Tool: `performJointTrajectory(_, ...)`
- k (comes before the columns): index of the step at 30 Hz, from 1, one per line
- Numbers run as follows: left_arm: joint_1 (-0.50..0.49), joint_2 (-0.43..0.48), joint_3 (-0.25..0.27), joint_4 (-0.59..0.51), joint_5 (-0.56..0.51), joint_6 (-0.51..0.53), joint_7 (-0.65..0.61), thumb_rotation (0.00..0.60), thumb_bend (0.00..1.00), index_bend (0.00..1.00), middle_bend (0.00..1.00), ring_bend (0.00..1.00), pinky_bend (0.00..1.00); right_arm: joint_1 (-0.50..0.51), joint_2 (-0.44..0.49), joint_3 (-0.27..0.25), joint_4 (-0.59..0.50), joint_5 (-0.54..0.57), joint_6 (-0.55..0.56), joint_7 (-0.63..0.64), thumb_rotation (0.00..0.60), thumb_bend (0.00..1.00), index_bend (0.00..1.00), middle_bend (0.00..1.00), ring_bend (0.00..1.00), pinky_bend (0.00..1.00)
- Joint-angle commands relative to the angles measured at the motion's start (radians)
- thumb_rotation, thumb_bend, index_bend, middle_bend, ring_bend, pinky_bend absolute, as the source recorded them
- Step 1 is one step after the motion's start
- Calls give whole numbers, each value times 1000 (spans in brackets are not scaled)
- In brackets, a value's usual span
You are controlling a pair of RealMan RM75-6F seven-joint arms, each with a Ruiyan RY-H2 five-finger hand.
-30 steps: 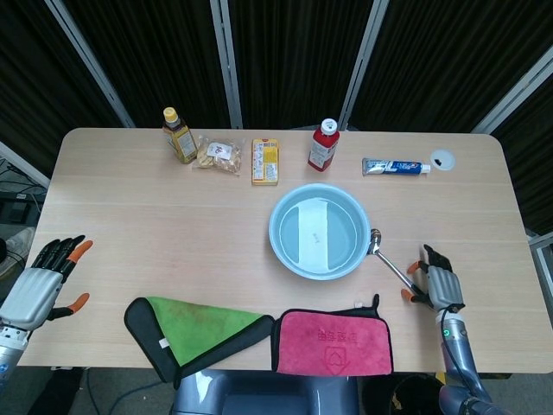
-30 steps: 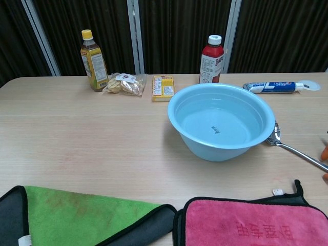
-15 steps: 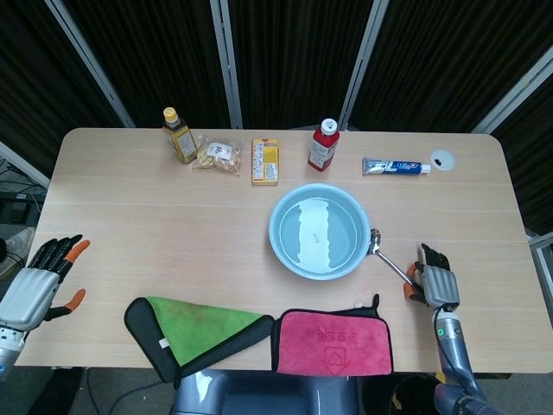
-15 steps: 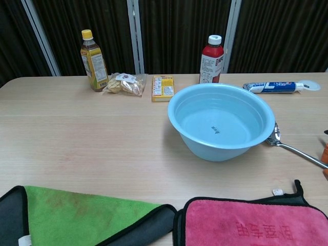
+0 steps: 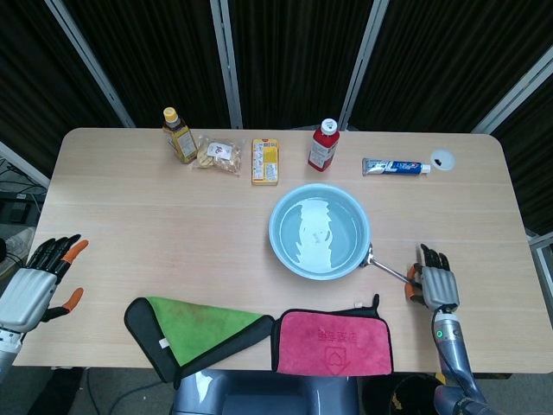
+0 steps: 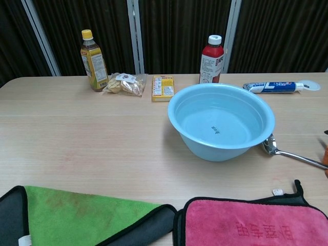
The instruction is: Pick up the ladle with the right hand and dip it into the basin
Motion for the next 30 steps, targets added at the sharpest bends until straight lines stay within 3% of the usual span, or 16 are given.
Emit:
performJointTrajectory(1, 0, 0, 0, 1, 1, 1, -2, 600, 422, 40, 0, 0, 0, -1, 5, -1, -4, 1, -1, -13, 600, 348, 617, 0, 0, 0)
performJointTrajectory(18, -1, 7, 4, 3, 14, 8, -23, 600, 437, 39, 0, 0, 0, -17, 137, 8, -201, 43, 44, -253, 600, 420, 633, 0, 0, 0)
performJointTrajectory(30, -1, 6, 7, 2, 19, 11, -19, 600, 438, 39, 0, 0, 0, -31, 241, 18, -346, 47, 113, -320, 600, 420, 639, 0, 0, 0)
